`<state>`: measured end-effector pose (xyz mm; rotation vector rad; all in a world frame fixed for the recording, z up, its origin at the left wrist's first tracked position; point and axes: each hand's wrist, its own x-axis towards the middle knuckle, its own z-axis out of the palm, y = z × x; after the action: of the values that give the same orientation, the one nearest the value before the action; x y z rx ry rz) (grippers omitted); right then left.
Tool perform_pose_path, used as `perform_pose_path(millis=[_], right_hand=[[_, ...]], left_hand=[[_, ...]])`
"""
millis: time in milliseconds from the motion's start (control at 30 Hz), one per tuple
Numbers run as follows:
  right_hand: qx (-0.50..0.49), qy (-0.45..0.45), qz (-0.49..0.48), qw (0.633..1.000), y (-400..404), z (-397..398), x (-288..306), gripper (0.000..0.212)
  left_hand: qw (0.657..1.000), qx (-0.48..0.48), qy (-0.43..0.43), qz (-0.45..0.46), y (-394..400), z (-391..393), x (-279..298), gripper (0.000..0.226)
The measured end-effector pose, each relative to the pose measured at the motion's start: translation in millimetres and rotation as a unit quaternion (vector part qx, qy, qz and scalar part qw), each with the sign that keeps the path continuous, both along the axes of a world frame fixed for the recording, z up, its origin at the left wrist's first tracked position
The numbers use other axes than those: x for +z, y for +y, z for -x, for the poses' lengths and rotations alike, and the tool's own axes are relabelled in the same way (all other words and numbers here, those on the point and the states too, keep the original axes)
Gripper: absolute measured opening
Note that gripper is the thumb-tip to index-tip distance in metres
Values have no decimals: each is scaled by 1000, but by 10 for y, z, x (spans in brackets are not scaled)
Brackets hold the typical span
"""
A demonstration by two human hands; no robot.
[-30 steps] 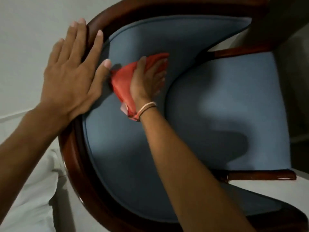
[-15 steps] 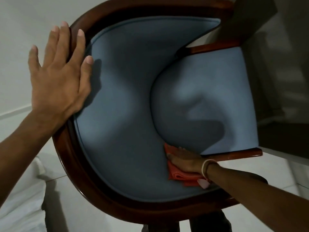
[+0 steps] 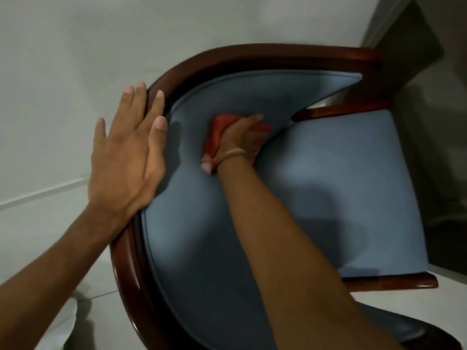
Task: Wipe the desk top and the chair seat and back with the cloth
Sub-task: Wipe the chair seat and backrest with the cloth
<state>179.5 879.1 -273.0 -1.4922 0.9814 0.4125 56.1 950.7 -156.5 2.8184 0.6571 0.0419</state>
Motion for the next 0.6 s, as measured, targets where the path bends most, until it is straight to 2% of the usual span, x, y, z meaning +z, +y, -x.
perform_pose_path(millis=[67, 133, 200, 267, 367, 433, 467, 533, 600], right_hand=[[-84, -3, -12, 996, -72, -355, -58, 73], [-114, -14, -21, 993, -136, -535, -155, 70], [-120, -43, 6, 992, -103, -511, -195, 62], [-87, -91, 45, 991, -22, -316, -218, 55], [115, -173, 56, 977, -26, 354, -314, 53], [271, -189, 45, 943, -261, 894, -409, 54], [353, -187, 47, 916, -456, 1121, -455, 53], [527, -143, 78, 834, -938, 1456, -581, 54], [625, -64, 105, 771, -1332, 1632, -635, 54]], left_hand=[[1000, -5, -15, 24, -73, 5, -2, 58], [998, -6, -34, 51, -83, 38, -13, 57], [994, -18, -55, 88, -13, 53, -31, 55], [991, -23, -73, 110, 66, 67, -55, 54], [991, -28, -70, 114, 116, 48, -89, 54], [990, -31, -64, 124, 126, 50, -88, 55], [989, -32, -61, 129, 127, 50, -78, 56], [989, -36, -57, 132, 113, 59, -52, 58], [990, -42, -57, 125, 105, 58, -47, 61]])
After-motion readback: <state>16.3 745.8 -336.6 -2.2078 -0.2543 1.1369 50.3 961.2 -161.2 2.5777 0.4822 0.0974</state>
